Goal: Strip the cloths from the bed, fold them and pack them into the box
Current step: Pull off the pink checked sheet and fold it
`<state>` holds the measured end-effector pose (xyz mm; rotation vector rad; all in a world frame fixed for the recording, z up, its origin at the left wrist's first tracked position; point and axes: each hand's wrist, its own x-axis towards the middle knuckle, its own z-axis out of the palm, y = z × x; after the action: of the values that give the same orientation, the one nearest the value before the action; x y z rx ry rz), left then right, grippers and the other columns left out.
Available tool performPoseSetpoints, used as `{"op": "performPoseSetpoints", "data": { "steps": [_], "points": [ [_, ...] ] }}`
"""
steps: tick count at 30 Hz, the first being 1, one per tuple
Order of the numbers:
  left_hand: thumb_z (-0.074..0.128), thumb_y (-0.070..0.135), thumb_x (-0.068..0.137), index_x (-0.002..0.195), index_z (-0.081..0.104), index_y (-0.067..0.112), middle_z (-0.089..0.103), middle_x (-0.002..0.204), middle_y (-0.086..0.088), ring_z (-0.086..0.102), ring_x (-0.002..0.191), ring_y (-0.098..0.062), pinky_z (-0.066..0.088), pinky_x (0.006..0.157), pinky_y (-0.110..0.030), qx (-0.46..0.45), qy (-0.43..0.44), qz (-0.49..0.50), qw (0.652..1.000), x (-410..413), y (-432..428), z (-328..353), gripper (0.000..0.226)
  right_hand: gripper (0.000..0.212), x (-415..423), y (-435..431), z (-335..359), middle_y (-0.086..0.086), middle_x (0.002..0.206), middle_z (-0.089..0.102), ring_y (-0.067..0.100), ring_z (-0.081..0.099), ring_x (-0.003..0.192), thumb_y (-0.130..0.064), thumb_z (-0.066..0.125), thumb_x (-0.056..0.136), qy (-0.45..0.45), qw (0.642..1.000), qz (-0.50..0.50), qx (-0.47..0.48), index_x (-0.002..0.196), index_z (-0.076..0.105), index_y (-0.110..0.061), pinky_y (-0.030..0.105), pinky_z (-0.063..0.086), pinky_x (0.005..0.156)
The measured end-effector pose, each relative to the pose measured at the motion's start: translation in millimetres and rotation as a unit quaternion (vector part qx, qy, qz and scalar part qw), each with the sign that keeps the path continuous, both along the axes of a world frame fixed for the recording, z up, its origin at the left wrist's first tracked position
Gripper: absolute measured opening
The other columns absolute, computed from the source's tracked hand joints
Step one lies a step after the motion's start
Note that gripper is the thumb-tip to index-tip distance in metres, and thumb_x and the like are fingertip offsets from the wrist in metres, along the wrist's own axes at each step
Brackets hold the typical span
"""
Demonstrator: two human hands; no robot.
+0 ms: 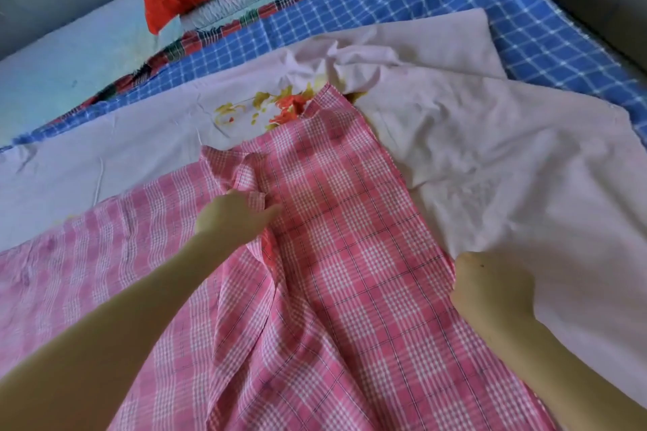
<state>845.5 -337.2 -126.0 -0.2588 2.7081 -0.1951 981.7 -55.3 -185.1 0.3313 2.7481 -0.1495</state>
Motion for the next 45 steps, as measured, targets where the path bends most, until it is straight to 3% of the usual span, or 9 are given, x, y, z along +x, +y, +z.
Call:
{"op": "performPoseSetpoints", "data": {
  "steps": [3,9,12,16,22,24,28,40,45],
  "points": [
    [0.062,0.035,0.084,0.114,0.045,0.001,0.056,0.09,-0.008,0.06,0.083,-0.027,0.047,0.057,-0.034,-0.028,-0.004,-0.016,0.999,3.0,0.4,-12.1,0.048,0.038,-2.4,0.5,4.8,-0.006,0.056,0.035,0.011,0.028,0.047,-0.002,0.051,0.082,-0.015,1.0,-0.005,0.004,0.057,0.029,-0.019,0.02,0.023,0.046],
    [0.047,0.007,0.092,0.072,0.057,-0.002,0.056,0.057,-0.007,0.065,0.06,-0.021,0.047,0.051,-0.03,0.114,0.082,0.037,0.989,-12.8,0.3,2.1,0.024,0.039,13.8,-15.9,16.2,-0.004,0.043,0.034,0.012,0.023,0.039,0.002,0.085,0.054,0.181,0.98,0.003,-0.086,0.058,0.047,-0.01,0.012,0.011,0.048],
    [0.049,-0.003,0.088,0.08,0.057,-0.011,0.06,0.045,-0.008,0.061,0.038,-0.013,0.053,0.042,-0.027,0.417,0.119,0.257,0.864,-36.1,11.9,27.1,0.014,0.031,50.6,-56.8,22.4,-0.012,0.059,0.055,0.005,0.047,0.046,-0.049,0.069,0.077,0.211,0.931,0.03,-0.297,0.082,0.064,-0.018,0.016,0.033,0.038],
    [0.041,-0.008,0.092,0.066,0.063,-0.008,0.066,0.053,-0.014,0.068,0.049,-0.019,0.054,0.045,-0.024,0.636,0.082,0.325,0.695,-60.7,39.7,73.9,0.034,0.079,85.2,-93.7,40.2,-0.018,0.113,0.063,-0.004,0.06,0.097,-0.084,0.03,0.074,0.023,0.89,-0.032,-0.454,0.132,0.048,-0.033,0.019,0.051,0.085],
    [0.044,-0.004,0.092,0.079,0.056,-0.005,0.067,0.058,-0.016,0.068,0.053,-0.023,0.056,0.048,-0.031,0.705,0.04,0.303,0.639,-78.4,88.6,109.1,0.018,0.061,71.8,-68.2,63.3,-0.002,0.122,0.059,0.016,0.058,0.112,-0.054,0.069,0.076,-0.048,0.838,-0.193,-0.508,0.128,0.053,-0.026,0.033,0.046,0.09],
    [0.046,0.0,0.092,0.08,0.056,0.0,0.066,0.055,-0.011,0.066,0.049,-0.018,0.054,0.045,-0.028,0.707,0.042,0.3,0.639,-85.4,102.1,119.4,0.016,0.019,61.3,-47.7,56.7,-0.002,0.065,0.055,0.017,0.054,0.062,-0.027,0.071,0.081,0.02,0.872,-0.206,-0.444,0.069,0.056,-0.025,0.033,0.041,0.057],
    [0.047,0.005,0.093,0.075,0.056,0.005,0.061,0.056,-0.006,0.057,0.047,-0.015,0.05,0.047,-0.025,0.692,0.078,0.305,0.65,-107.8,108.6,125.6,0.02,0.047,32.2,-7.5,47.2,-0.002,0.05,0.033,0.024,0.033,0.056,-0.024,0.063,0.085,0.068,0.928,-0.195,-0.309,0.054,0.029,-0.014,0.035,0.024,0.053],
    [0.055,0.004,0.09,0.127,0.052,-0.003,0.05,0.07,-0.001,0.055,0.06,-0.011,0.047,0.042,-0.013,0.493,0.12,0.237,0.828,-157.1,134.9,60.6,0.038,0.034,-75.9,39.3,12.3,0.008,0.078,0.064,0.033,0.064,0.071,-0.025,0.086,0.06,0.109,0.988,-0.048,-0.093,0.085,0.066,-0.011,0.034,0.051,0.057],
    [0.059,-0.001,0.08,0.075,0.056,0.014,0.047,0.056,-0.001,0.052,0.052,-0.014,0.042,0.041,-0.023,0.295,0.158,0.174,0.926,-166.7,134.5,20.5,0.016,0.052,-112.4,59.6,-20.2,0.009,0.13,0.046,0.033,0.045,0.118,-0.029,0.056,0.086,-0.008,0.999,-0.023,0.047,0.135,0.039,-0.033,0.045,0.044,0.092]
  ]
}}
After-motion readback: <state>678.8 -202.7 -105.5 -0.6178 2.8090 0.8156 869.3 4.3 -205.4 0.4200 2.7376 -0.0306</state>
